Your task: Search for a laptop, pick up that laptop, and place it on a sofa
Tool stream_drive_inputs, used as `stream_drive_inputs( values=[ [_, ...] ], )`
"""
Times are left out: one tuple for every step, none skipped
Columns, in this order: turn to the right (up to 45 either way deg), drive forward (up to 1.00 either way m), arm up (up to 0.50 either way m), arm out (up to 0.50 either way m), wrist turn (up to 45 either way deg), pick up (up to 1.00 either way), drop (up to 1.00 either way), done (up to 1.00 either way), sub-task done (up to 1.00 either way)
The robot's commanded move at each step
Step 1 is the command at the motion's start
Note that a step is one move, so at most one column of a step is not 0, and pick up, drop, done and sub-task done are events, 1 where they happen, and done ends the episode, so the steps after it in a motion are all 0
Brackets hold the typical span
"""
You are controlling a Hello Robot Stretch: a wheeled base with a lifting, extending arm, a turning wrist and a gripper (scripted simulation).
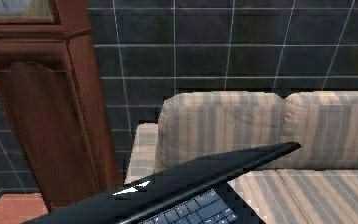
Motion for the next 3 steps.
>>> stream_drive_inputs(
  values=[
    [27.0, 0.00, 0.00, 0.00, 0.0, 0.00, 0.00, 0.00, 0.00],
    [0.0, 0.25, 0.00, 0.00, 0.0, 0.00, 0.00, 0.00, 0.00],
    [45.0, 0.00, 0.00, 0.00, 0.0, 0.00, 0.00, 0.00, 0.00]
  ],
)
